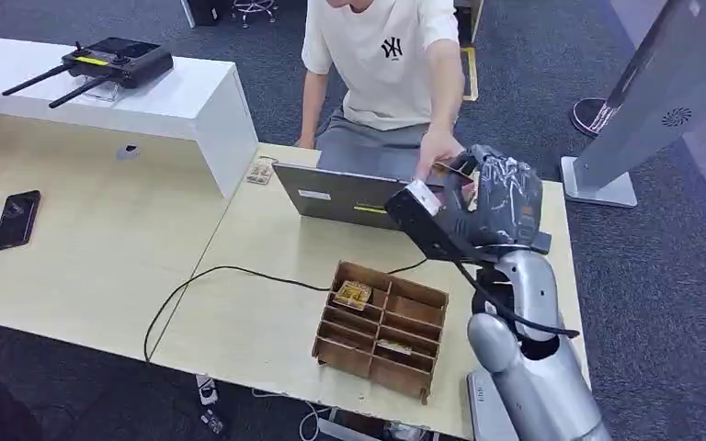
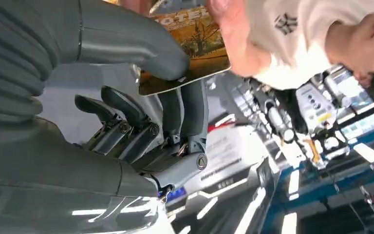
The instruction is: Pass the card to the sensor for recognition and then transmit it.
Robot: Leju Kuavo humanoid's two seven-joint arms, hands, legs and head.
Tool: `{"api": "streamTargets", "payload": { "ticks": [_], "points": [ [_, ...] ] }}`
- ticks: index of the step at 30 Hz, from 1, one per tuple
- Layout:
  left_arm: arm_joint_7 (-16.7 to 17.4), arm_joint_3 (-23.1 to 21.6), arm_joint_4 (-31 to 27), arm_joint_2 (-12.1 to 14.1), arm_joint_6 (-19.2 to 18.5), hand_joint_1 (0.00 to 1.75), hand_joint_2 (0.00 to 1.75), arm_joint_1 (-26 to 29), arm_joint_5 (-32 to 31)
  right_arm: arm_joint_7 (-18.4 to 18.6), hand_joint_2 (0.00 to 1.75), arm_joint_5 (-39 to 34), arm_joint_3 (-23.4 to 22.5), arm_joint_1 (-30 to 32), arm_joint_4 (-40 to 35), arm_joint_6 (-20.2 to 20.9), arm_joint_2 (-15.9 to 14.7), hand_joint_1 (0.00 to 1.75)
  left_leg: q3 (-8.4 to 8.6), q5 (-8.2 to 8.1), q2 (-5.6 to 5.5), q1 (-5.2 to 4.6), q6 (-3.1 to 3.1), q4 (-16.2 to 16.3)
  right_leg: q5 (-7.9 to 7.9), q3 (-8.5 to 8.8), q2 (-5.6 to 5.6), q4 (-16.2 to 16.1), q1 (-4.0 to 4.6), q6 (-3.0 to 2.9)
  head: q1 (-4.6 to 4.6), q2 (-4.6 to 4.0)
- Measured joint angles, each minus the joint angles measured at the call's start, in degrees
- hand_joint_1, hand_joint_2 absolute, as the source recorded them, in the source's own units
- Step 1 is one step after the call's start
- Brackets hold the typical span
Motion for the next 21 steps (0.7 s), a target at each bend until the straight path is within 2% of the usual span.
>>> {"api": "streamTargets", "payload": {
  "ticks": [1, 2, 3, 4, 5, 13, 17, 21],
  "points": [
    [0.02, -0.07, 0.0, 0.0, -0.02, 0.0, 0.0, -0.07, -0.02, 0.0, 1.75, 0.95, 0.0, -0.21, 0.6, -0.16, 0.02, 1.75, 0.0, 0.0, 0.0, 0.0, 0.0, 0.0, 0.0, 0.0, 0.0, 0.0, 0.0, 0.0, 0.0, 0.0],
    [0.04, -0.13, 0.0, 0.0, -0.11, 0.0, 0.0, -0.13, -0.02, 0.0, 1.75, 2.05, 0.0, -0.27, 1.18, -0.2, 0.07, 1.2, 0.0, 0.0, 0.0, 0.0, 0.0, 0.0, 0.0, 0.0, 0.0, 0.0, 0.0, 0.0, 0.0, 0.0],
    [0.09, -0.24, 0.0, 0.0, -0.15, 0.0, 0.0, -0.18, -0.02, 0.02, 1.75, 2.87, 0.0, -0.26, 1.65, -0.22, 0.09, 1.2, 0.0, 0.0, 0.0, 0.0, 0.0, 0.0, 0.0, 0.0, 0.0, 0.0, 0.0, 0.0, 0.0, 0.0],
    [0.09, -0.37, 0.0, 0.0, -0.15, 0.0, 0.0, -0.2, -0.02, 0.22, 1.75, 3.54, 0.0, -0.25, 2.06, -0.22, 0.11, 0.12, 0.0, 0.0, 0.0, 0.0, 0.0, 0.0, 0.0, 0.0, 0.01, 0.0, 0.0, 0.0, 0.0, 0.0],
    [0.09, -0.48, 0.0, 0.0, -0.15, 0.0, 0.0, -0.23, -0.02, 0.39, 1.75, 4.2, 0.0, -0.21, 2.43, -0.15, 0.11, 0.0, 0.0, 0.0, 0.0, 0.0, 0.0, 0.0, 0.0, 0.0, 0.01, 0.0, 0.0, 0.0, 0.0, 0.0],
    [0.11, -0.85, -0.02, 0.0, 0.04, 0.0, 0.0, -0.31, 0.39, -0.74, 1.75, 6.06, 0.02, 1.76, 3.57, 0.0, 0.39, 0.0, -0.01, -0.01, 0.0, 0.0, 0.0, 0.0, -0.02, -0.02, 0.0, 0.0, 0.0, 0.01, -0.02, 0.0],
    [0.09, -0.83, -0.02, 0.0, 0.83, 0.0, 0.0, -0.2, 1.27, -3.25, 1.75, 2.14, 0.02, 4.41, 1.69, -1.38, 1.05, 0.0, -0.02, -0.01, -0.01, 0.0, 0.0, 0.0, -0.03, -0.03, 0.0, 0.0, 0.0, 0.01, 0.0, 0.0],
    [-0.2, -0.68, -0.02, -0.02, 2.08, 0.0, 0.0, 0.29, 2.47, -6.93, 1.75, -5.34, 0.0, 8.61, -3.0, -3.48, 1.88, 0.0, -0.02, -0.03, -0.01, 0.0, 0.01, -0.01, -0.05, -0.03, 0.0, 0.0, 0.0, 0.01, 0.0, 0.0]
  ]
}}
